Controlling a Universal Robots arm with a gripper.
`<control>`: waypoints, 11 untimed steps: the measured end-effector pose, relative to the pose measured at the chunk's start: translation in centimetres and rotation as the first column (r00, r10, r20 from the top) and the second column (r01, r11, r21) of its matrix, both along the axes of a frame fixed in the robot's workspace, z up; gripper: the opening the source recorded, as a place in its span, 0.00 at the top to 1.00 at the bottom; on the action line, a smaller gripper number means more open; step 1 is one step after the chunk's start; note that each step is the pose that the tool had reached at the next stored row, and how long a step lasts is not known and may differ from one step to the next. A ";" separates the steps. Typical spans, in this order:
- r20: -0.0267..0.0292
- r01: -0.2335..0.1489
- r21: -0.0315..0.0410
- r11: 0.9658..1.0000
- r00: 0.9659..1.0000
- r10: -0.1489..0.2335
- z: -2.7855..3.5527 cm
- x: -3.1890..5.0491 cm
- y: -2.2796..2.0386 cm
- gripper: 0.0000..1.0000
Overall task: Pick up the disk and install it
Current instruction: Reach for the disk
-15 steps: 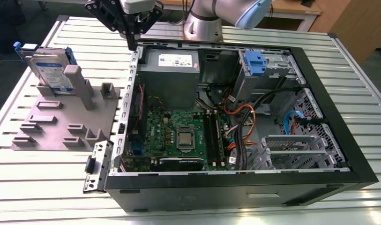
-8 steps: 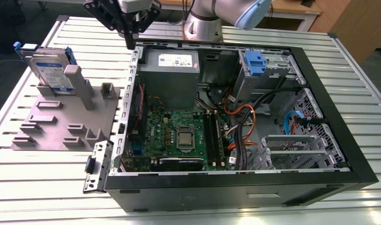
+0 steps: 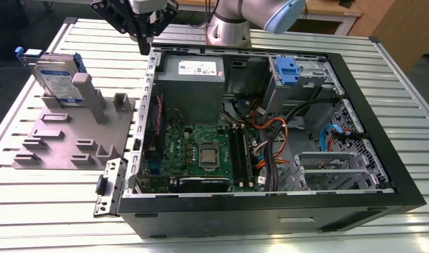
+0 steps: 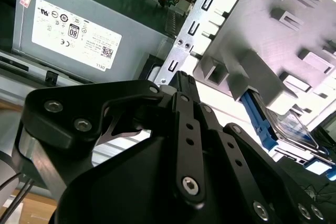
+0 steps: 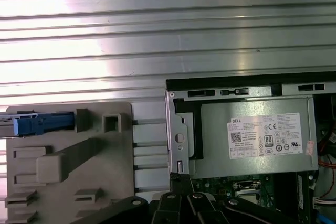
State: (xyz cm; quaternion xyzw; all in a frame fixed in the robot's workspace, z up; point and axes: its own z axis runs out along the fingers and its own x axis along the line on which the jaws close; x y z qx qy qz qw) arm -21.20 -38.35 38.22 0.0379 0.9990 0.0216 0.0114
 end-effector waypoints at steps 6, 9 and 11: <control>0.000 0.000 0.000 1.000 1.000 0.000 -0.01 -0.04 0.01 0.89; 0.000 0.000 0.000 1.000 1.000 0.000 -0.01 -0.10 0.01 0.89; 0.000 0.000 0.000 1.000 1.000 0.000 -0.02 -0.20 0.01 0.89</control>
